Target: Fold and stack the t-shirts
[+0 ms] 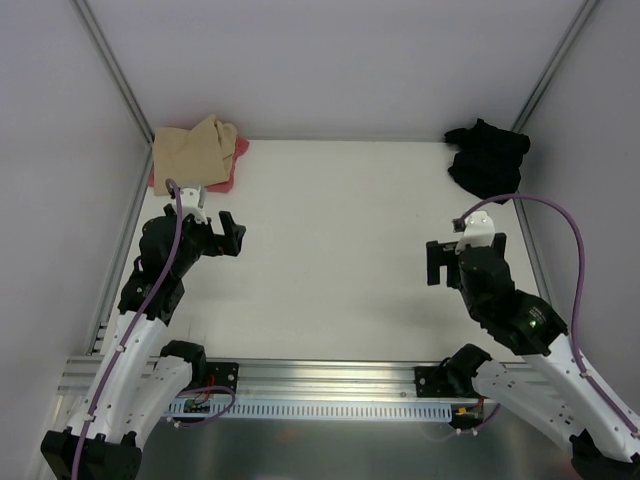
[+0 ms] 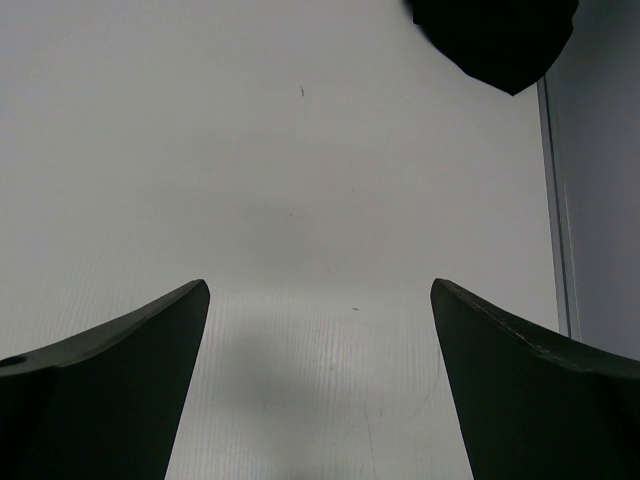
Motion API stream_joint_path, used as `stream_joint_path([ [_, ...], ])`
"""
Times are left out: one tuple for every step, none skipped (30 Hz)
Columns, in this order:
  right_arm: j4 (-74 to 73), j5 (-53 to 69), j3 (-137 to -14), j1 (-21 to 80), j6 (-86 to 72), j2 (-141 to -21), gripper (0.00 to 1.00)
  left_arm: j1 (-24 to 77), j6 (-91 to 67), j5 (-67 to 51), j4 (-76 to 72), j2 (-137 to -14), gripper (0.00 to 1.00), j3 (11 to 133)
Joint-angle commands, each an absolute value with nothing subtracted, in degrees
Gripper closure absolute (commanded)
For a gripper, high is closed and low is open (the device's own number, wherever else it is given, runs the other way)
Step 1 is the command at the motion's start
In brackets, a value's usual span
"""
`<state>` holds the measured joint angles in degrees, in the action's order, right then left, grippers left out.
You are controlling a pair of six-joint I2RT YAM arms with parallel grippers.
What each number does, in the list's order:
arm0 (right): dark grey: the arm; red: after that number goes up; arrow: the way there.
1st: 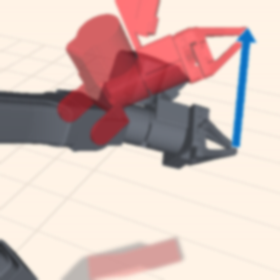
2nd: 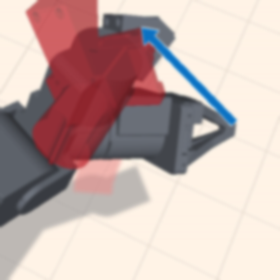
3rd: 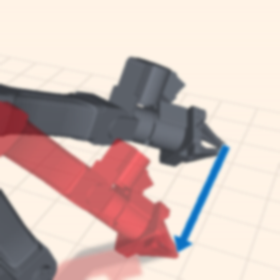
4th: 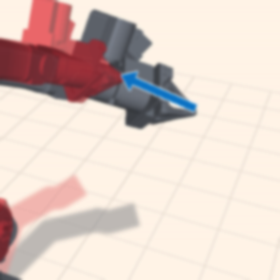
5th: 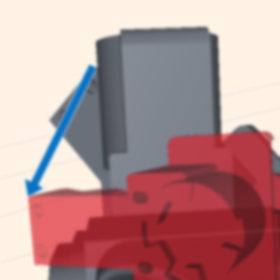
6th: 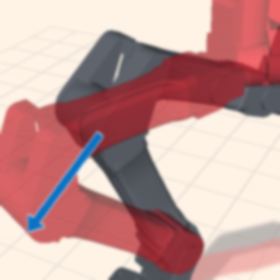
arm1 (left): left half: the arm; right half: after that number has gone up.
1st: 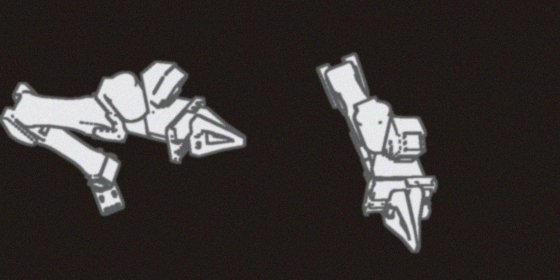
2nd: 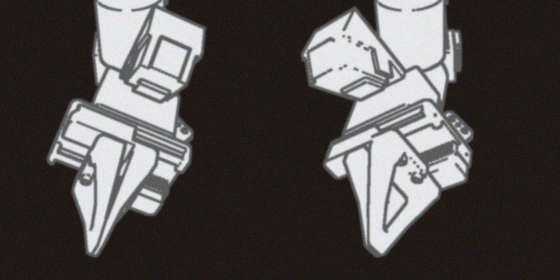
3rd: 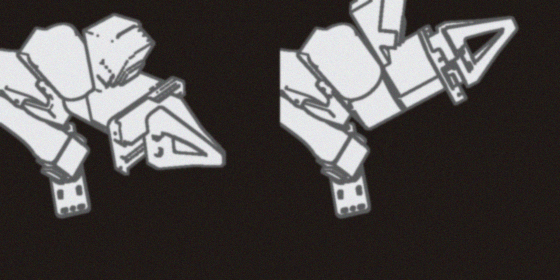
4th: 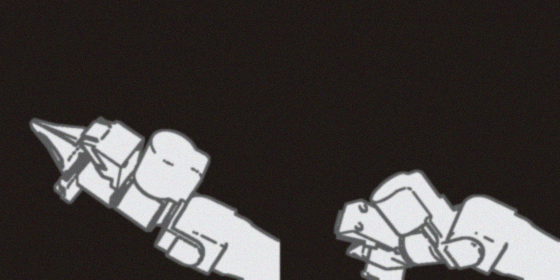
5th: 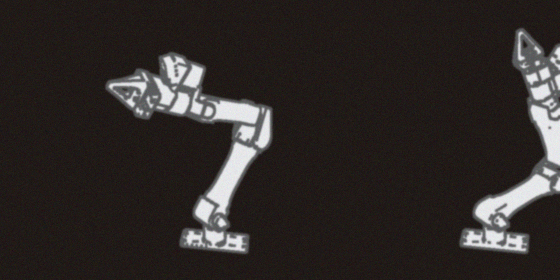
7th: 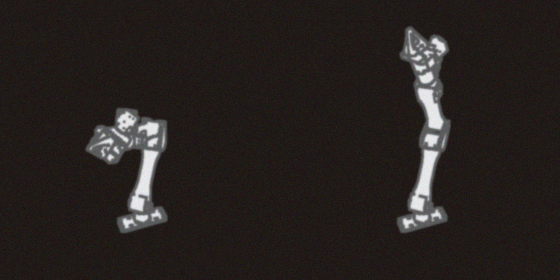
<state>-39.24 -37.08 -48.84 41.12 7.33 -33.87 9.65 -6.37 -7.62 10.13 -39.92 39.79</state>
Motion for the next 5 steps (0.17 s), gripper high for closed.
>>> stream_joint_path([
  [-38.14,-38.41,-48.52,40.87,7.03,-34.80,0.00,8.96,-5.98,-8.88,8.17,-38.94,0.01,41.13],
  [-38.23,-38.32,-48.69,40.87,7.03,-34.98,0.01,8.96,-5.98,-8.79,8.26,-38.85,0.01,41.13],
  [-38.32,-38.32,-48.69,40.87,7.03,-35.33,0.00,8.96,-5.98,-8.62,8.17,-38.85,0.01,41.13],
  [-38.41,-38.32,-48.87,40.87,7.12,-35.68,0.00,8.96,-5.98,-8.61,8.26,-38.85,0.01,41.13],
  [-38.50,-38.23,-48.87,40.87,7.12,-35.77,0.00,8.96,-5.98,-8.53,8.17,-38.85,0.01,41.05],
])
